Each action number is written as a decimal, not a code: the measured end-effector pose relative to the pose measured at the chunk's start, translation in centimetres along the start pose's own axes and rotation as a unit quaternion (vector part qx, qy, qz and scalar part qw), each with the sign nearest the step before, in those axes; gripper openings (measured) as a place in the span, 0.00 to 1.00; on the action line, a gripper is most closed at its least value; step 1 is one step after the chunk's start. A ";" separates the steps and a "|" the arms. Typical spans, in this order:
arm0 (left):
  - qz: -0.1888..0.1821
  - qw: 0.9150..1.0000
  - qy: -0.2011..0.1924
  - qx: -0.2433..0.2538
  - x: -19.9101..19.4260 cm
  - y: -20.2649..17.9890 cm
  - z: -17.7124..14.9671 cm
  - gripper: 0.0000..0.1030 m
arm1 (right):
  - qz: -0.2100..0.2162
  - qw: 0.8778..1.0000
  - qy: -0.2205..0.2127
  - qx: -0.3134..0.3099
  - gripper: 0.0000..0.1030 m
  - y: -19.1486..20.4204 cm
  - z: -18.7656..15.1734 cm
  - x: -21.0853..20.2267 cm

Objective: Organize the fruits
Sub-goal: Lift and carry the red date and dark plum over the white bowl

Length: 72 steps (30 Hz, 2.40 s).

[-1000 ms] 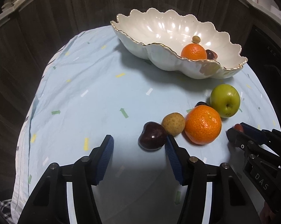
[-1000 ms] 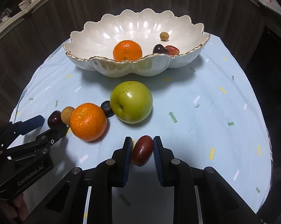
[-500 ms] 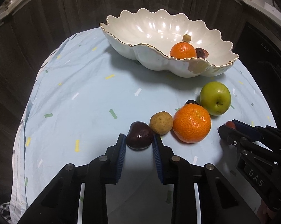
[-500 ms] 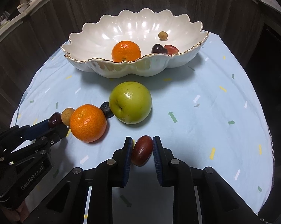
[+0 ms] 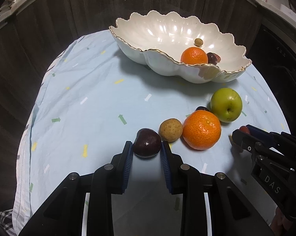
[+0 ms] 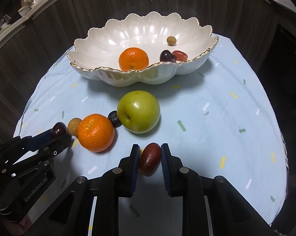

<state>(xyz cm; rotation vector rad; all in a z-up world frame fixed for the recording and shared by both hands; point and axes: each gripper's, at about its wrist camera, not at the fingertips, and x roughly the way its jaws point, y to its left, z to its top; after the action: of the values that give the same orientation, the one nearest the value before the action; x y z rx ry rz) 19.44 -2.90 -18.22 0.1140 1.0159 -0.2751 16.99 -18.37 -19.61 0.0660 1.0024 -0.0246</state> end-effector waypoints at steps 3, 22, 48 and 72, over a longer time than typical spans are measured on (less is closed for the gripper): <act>0.003 1.000 -0.003 -0.001 -0.4 -0.1 0.1 0.29 | 0.001 1.000 -0.004 0.002 0.23 -0.1 0.1 -0.3; 0.006 0.999 -0.033 -0.003 -3.6 -1.4 2.7 0.29 | -0.005 0.999 -0.043 0.018 0.23 -1.1 2.3 -3.3; 0.005 0.998 -0.060 0.014 -5.0 -2.8 7.8 0.29 | -0.007 0.996 -0.084 0.026 0.23 -2.0 6.9 -5.9; 0.005 0.998 -0.059 0.008 -1.3 -2.2 14.0 0.29 | -0.014 0.995 -0.094 0.025 0.23 -3.4 13.6 -2.8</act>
<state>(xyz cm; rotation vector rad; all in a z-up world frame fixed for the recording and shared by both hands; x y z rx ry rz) 29.69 -7.87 -9.72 0.1158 0.8957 -0.2766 26.78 -22.67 -10.09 0.0944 0.8152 -0.0799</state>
